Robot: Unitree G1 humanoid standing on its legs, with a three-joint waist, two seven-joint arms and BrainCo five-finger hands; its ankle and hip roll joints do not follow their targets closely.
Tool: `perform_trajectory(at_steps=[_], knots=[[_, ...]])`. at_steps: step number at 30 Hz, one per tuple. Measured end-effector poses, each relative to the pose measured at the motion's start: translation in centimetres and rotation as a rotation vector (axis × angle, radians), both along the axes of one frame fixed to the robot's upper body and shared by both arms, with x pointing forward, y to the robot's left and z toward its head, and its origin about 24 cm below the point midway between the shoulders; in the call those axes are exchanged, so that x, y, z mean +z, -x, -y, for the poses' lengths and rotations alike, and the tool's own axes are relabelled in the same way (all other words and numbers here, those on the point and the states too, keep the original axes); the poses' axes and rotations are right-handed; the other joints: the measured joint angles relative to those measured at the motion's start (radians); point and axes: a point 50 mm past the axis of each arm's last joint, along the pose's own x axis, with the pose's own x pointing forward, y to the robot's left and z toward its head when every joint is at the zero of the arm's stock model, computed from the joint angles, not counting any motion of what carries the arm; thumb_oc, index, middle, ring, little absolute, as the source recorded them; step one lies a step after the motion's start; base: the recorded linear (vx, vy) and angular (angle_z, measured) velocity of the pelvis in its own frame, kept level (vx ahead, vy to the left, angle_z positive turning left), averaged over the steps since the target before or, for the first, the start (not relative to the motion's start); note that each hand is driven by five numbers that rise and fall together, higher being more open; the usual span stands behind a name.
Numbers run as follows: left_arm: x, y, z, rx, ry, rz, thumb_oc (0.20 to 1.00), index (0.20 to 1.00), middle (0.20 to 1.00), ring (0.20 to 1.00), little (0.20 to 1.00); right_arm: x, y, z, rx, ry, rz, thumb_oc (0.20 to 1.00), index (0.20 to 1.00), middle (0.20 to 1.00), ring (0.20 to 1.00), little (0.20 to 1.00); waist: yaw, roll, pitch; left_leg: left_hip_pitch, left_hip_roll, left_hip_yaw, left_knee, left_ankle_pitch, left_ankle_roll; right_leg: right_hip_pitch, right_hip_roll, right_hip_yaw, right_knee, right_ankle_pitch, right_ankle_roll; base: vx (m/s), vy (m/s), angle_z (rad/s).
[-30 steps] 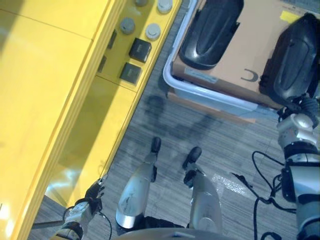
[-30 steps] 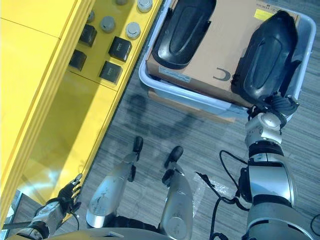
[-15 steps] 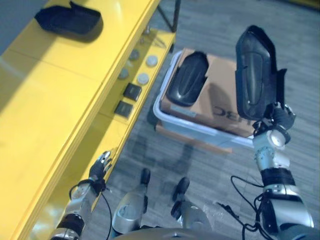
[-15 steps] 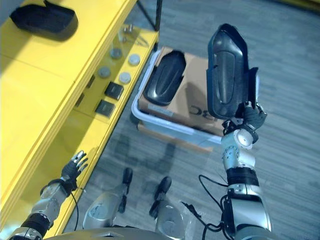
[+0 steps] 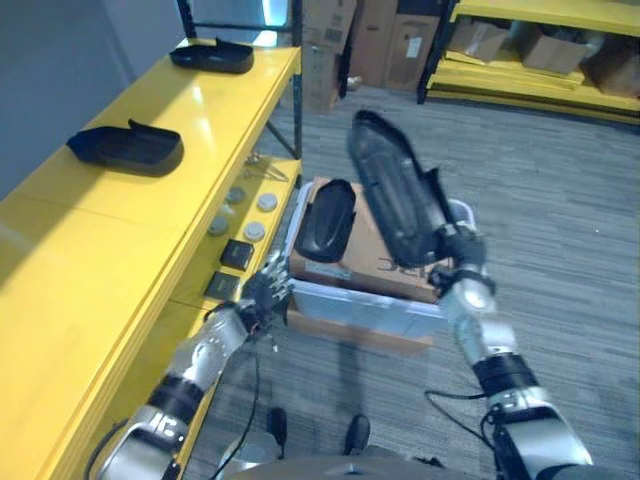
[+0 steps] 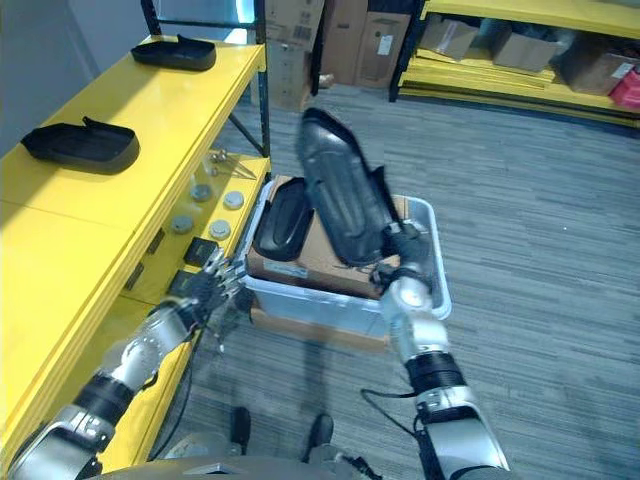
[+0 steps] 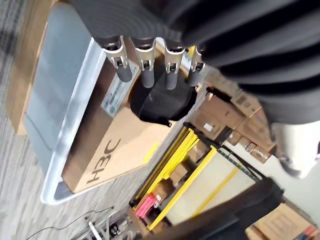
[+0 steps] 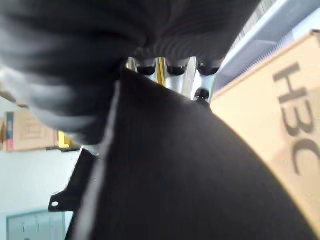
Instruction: Move parts from the plastic box to the shelf.
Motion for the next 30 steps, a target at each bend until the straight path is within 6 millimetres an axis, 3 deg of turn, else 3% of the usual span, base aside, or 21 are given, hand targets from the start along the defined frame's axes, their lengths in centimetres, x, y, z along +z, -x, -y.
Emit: perform_trajectory(at_steps=[4,7,17,30], knots=[[0.7,-0.5,2.7,-0.063,0.018,-0.023,1.000,1.000,1.000,1.000,1.000,-2.4,0.2,-3.8,0.139,0.023,-0.096,0.200,0.200,0.200,0.200,0.200,-0.006,0.013,-0.008,0.015,0.000,0.002,0.000,0.000,0.001,0.016,0.000,0.001,0.000,-0.001,0.001,0.02,0.024,0.00],[0.7,-0.4,4.2,-0.109,-0.003,-0.029,1.000,1.000,1.000,1.000,1.000,-3.2,0.3,-4.9,0.179,0.048,-0.135,0.200,0.200,0.200,0.200,0.200,-0.005,0.017,-0.012,0.017,-0.001,0.002,0.001,0.000,0.001,0.017,-0.001,0.002,0.000,0.000,0.001,0.00,0.000,0.00],[1.0,-0.1,6.0,-0.145,0.006,-0.037,1.000,1.000,1.000,1.000,1.000,-4.5,0.6,-5.9,0.202,0.047,-0.187,0.200,0.200,0.200,0.200,0.200,-0.025,0.019,-0.041,0.024,0.000,0.008,-0.001,0.001,0.001,0.021,-0.001,0.004,0.000,0.000,0.000,0.00,0.001,0.00],[-0.1,0.7,6.7,-0.203,-0.230,0.022,1.000,1.000,1.000,1.000,1.000,-5.6,1.0,-7.7,0.249,0.038,-0.229,0.200,0.200,0.200,0.200,0.200,-0.030,0.018,-0.073,0.025,0.000,0.012,-0.002,0.001,0.001,0.020,-0.001,0.008,0.000,0.001,0.001,0.00,0.000,0.00]])
